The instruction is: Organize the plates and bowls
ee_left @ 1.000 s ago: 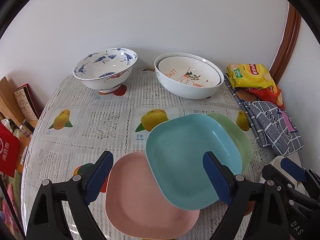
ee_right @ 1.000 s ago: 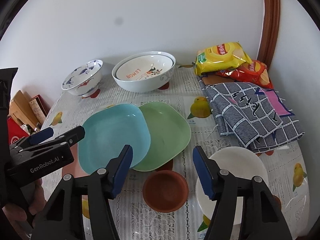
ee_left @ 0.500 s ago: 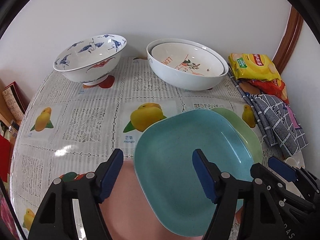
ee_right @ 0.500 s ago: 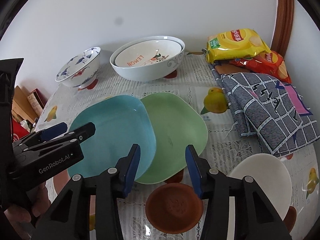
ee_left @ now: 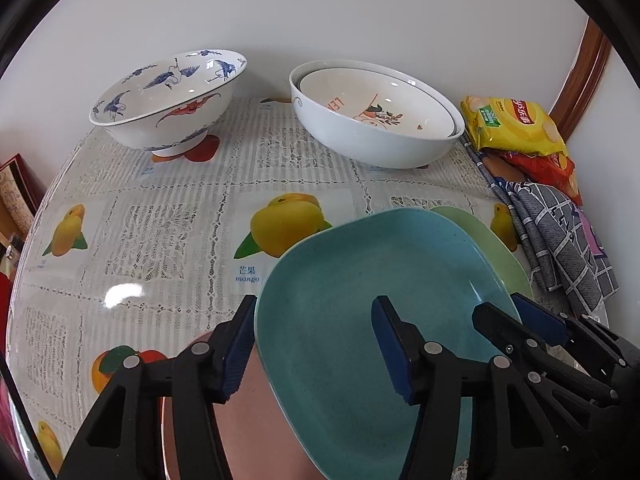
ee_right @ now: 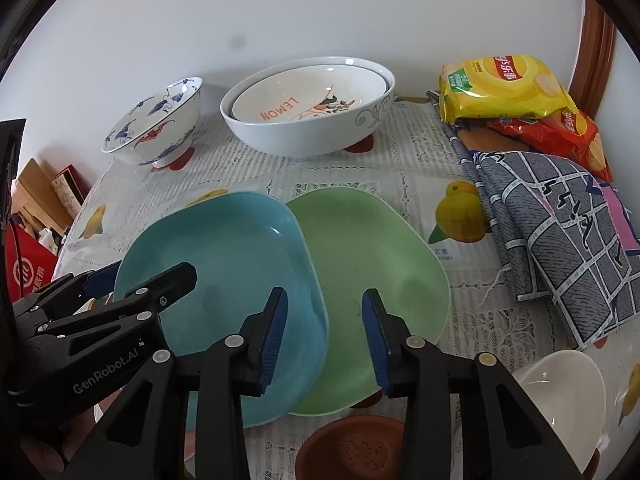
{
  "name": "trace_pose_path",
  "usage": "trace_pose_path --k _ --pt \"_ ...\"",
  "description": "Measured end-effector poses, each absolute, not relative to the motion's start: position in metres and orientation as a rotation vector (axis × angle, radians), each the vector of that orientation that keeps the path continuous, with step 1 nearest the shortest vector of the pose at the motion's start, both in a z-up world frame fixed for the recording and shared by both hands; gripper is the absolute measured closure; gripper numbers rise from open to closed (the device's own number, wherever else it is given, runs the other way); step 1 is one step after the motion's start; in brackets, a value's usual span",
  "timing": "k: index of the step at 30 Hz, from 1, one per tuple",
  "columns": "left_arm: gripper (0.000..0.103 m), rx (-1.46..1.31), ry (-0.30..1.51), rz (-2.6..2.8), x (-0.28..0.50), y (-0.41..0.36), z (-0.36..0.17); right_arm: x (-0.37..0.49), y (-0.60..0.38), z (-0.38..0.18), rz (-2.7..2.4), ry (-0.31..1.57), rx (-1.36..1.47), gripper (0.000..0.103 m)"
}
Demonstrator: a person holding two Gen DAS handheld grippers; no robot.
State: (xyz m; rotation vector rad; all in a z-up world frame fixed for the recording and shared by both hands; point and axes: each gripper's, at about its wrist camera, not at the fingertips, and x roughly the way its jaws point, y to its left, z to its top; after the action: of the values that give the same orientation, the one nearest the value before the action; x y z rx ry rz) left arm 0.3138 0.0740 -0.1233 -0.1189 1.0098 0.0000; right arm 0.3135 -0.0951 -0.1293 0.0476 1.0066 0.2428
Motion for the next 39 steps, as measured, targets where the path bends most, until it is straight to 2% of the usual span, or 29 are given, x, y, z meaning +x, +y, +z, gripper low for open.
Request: trace_pose_path --k 3,8,12,39 --pt "0.062 -0.112 1.005 0.004 0.314 0.074 -0.126 0.315 -0.092 -0.134 0.254 1.022 0.040 0.082" --pt "0.083 -0.133 0.996 0.021 0.314 0.081 -0.126 0.314 -0.093 -0.138 0.229 1.024 0.040 0.091" --pt "0.088 -0.156 0.998 0.016 0.311 0.087 -0.124 0.310 -0.099 -0.136 0.240 1.027 0.072 0.093" --pt "0.089 -0.133 0.854 -0.024 0.228 0.070 -0.047 0.219 -0.129 -0.052 0.230 0.866 0.144 0.096"
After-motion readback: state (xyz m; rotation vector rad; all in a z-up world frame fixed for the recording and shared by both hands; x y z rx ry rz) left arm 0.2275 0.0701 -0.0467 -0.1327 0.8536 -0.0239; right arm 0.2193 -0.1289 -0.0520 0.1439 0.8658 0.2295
